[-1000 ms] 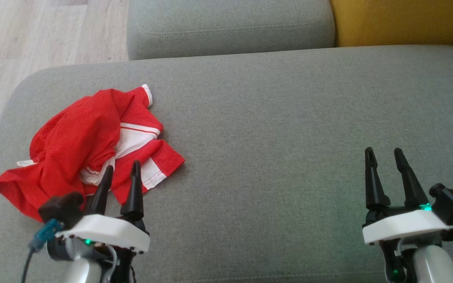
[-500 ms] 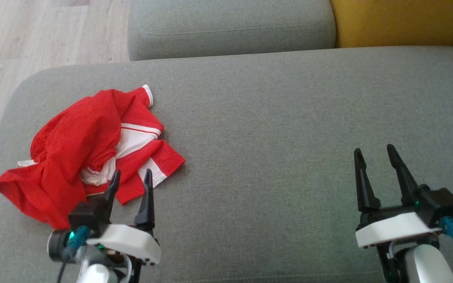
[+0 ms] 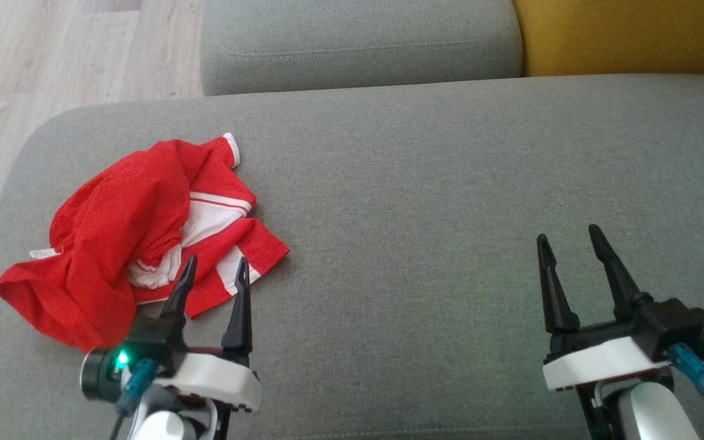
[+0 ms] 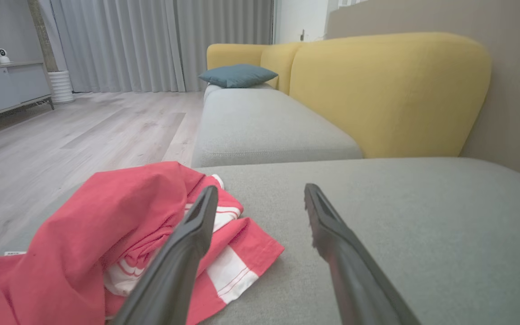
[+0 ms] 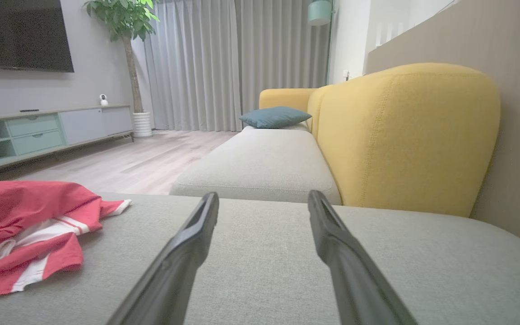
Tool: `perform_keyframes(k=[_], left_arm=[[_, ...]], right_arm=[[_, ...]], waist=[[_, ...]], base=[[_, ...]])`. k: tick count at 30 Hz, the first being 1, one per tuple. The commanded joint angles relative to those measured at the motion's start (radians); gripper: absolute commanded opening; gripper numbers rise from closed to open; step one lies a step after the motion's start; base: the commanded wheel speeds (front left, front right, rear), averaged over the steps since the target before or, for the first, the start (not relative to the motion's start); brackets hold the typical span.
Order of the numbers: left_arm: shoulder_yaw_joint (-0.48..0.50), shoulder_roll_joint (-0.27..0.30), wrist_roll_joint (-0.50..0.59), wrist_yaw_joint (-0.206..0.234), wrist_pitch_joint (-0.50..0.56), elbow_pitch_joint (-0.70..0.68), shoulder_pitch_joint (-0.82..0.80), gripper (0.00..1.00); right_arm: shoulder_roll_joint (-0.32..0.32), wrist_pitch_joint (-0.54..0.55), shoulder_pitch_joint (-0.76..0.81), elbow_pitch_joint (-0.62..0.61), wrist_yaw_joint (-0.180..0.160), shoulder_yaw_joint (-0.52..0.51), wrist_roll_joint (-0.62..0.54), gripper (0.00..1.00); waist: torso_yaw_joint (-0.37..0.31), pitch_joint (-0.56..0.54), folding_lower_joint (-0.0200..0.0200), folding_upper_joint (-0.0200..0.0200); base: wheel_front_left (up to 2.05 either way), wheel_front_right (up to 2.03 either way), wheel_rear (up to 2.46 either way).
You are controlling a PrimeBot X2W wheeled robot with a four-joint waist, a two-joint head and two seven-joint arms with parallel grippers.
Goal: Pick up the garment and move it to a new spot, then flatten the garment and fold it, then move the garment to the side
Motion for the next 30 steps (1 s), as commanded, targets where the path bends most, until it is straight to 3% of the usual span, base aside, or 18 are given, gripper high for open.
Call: perform_keyframes(k=[1, 7, 17, 23, 30], left_arm=[[0.051, -0.008, 0.004, -0.006, -0.019, -0.048, -0.044, 1.00], [0.151, -0.084, -0.040, -0.084, -0.037, -0.033, 0.014, 1.00], [0.237, -0.141, 0.019, -0.219, -0.056, 0.034, 0.040, 1.00], [0.276, -0.154, 0.024, -0.260, -0.056, 0.055, 0.044, 1.00], [0.275, -0.156, 0.015, -0.261, -0.056, 0.061, 0.038, 1.00]], right_arm=[[-0.007, -0.015, -0.018, -0.031, 0.000, 0.027, 0.005, 1.00], [-0.008, -0.033, -0.008, 0.009, 0.000, 0.025, 0.150, 1.00], [-0.008, -0.052, -0.003, 0.048, 0.000, 0.037, 0.201, 1.00], [-0.008, -0.052, 0.000, 0.064, 0.000, 0.054, 0.223, 1.00], [-0.008, -0.052, 0.000, 0.066, 0.000, 0.055, 0.230, 1.00]], waist=[[0.001, -0.001, 0.0000, -0.0001], [0.002, -0.006, 0.0000, -0.0001], [0.000, -0.012, 0.0000, -0.0001], [-0.003, -0.015, 0.0000, -0.0001], [0.015, -0.012, 0.0000, -0.0001]], base=[[0.00, 0.00, 0.00], [0.00, 0.00, 0.00], [0.00, 0.00, 0.00], [0.00, 0.00, 0.00], [0.00, 0.00, 0.00]])
